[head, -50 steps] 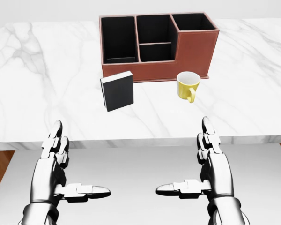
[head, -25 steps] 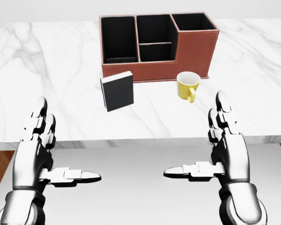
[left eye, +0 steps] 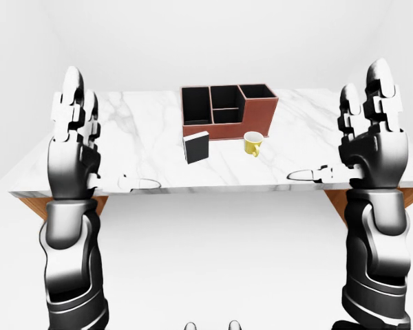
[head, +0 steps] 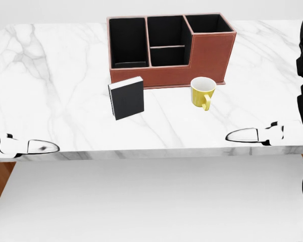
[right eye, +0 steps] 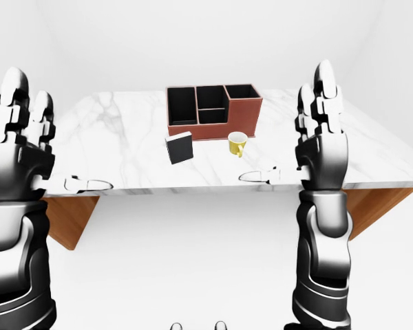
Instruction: Pick up the book and place it in the caddy.
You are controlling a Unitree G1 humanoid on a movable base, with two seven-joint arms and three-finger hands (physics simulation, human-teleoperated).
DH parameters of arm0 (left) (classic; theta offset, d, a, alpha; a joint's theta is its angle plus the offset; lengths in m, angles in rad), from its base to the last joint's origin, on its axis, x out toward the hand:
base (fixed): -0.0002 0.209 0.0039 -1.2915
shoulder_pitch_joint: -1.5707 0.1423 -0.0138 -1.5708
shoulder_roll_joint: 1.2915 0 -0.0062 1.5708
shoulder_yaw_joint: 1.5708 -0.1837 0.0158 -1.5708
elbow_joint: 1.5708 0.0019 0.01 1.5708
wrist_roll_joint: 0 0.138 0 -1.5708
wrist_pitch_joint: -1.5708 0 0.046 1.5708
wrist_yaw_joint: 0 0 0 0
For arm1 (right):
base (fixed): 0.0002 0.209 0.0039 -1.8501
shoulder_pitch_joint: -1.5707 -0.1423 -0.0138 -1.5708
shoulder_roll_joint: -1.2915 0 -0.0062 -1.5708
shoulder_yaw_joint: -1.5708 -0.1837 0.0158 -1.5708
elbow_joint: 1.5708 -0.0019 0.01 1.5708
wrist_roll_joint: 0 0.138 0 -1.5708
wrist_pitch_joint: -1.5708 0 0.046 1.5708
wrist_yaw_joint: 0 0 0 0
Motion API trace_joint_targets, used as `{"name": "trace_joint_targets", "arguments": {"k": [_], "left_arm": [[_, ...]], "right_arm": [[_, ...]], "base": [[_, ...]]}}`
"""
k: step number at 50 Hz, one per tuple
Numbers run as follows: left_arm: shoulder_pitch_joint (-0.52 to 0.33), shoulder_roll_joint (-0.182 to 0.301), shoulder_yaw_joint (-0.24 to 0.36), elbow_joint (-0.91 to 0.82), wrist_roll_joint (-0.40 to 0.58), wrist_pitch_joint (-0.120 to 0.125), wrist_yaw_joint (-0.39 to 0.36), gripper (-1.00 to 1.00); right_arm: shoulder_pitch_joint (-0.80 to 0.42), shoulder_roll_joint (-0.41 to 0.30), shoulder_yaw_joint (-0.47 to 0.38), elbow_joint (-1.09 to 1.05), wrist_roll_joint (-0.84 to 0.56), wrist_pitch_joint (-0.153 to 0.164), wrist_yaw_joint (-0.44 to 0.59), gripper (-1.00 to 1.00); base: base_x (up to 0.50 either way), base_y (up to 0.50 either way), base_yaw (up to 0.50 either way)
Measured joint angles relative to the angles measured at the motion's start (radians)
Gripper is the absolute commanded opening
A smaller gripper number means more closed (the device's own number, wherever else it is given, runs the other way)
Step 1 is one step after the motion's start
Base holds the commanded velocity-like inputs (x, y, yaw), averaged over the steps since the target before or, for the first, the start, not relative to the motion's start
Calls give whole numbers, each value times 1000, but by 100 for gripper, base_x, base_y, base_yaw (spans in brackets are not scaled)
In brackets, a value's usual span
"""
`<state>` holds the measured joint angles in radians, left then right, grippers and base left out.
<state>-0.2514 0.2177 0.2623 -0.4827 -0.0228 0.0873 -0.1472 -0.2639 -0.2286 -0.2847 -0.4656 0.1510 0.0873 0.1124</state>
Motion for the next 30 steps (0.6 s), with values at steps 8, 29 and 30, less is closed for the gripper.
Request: {"name": "trace_joint_targets", "arguments": {"k": [8, 29, 30], "left_arm": [[-40, 93, 110, 18, -50, 0, -30, 100], [-79, 305, 292, 220, -204, 0, -17, 100], [-78, 308, 296, 228, -208, 0, -16, 100]], "right_arm": [[-58, -90, -68, 41, 35, 0, 26, 100], [-206, -328, -180, 280, 128, 0, 51, 100], [-208, -334, -182, 294, 131, 0, 51, 100]], "base": [[0, 0, 0], [0, 0, 0], [0, 0, 0]]}}
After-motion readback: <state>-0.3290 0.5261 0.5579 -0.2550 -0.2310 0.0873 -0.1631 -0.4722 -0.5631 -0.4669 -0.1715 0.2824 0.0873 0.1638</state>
